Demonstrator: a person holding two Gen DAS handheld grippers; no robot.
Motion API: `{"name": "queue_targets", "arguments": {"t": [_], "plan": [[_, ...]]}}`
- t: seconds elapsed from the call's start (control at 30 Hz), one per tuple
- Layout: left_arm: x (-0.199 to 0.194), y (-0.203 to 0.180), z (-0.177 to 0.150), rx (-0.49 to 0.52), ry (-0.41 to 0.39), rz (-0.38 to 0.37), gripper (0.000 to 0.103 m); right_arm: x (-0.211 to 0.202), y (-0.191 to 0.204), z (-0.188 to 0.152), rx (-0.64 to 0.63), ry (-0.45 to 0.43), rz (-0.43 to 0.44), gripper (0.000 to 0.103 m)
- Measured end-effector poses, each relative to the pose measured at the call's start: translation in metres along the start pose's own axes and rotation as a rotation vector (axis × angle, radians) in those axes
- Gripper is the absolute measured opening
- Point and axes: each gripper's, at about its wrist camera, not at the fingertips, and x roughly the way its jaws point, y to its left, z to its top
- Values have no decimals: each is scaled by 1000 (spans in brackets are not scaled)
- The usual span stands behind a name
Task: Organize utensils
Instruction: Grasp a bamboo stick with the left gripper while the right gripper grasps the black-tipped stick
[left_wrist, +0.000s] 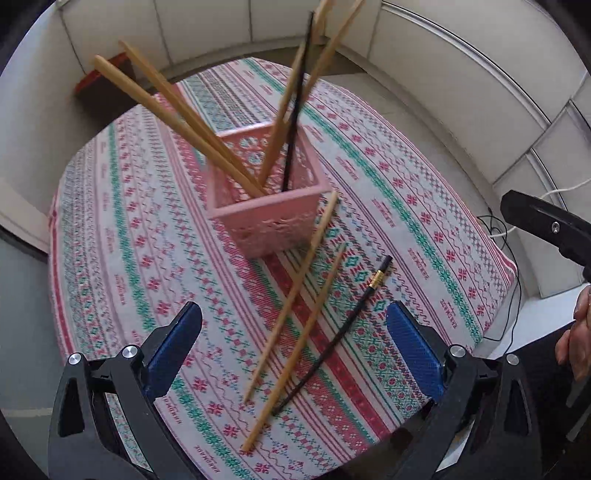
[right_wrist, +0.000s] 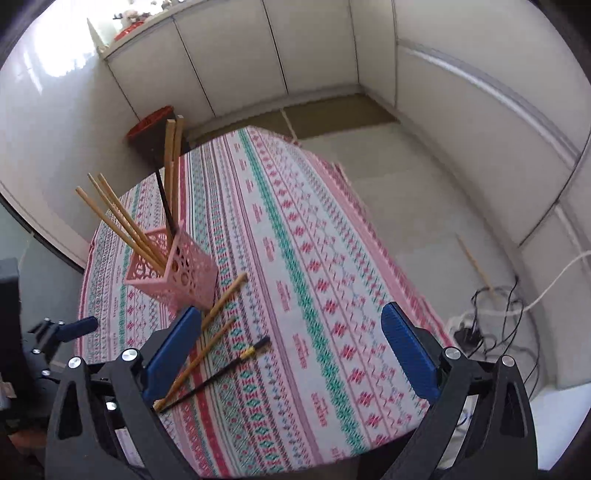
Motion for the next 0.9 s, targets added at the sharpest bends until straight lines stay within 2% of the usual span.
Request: {"name": "queue_targets", "arguments": {"t": [0.03, 0.1, 0.17, 0.23, 0.27, 0.37, 0.5, 0.8, 0.83, 0.9], "plan": [[6, -5, 0, 8, 5, -25, 95, 4, -4, 0, 20, 23, 13, 95], [18, -14, 2, 24, 18, -67, 87, 7, -8, -3, 41, 35, 18, 95], [33, -25, 6, 40, 44, -84, 64, 6, -13, -4, 53, 24, 12, 95], [46, -32, 11, 53, 70, -79, 51, 6, -18, -2, 62, 29, 11, 95], [51, -33, 15, 53, 78, -65, 48, 7, -22, -2, 71, 39, 14, 95], [66, -33, 22, 42, 111, -57, 41, 14, -31, -1, 114, 78, 39, 95], [75, -31, 26, 35, 133, -47, 40, 19, -39, 0, 159, 121, 83, 95], [103, -33, 28, 46, 184, -23, 40, 29, -35, -4, 138, 149, 44, 95], [102, -34, 28, 62, 167, -21, 41, 31, -36, -5, 141, 153, 35, 95], [102, -36, 28, 68, 158, -23, 34, 38, -38, -6, 151, 166, 17, 95]]}}
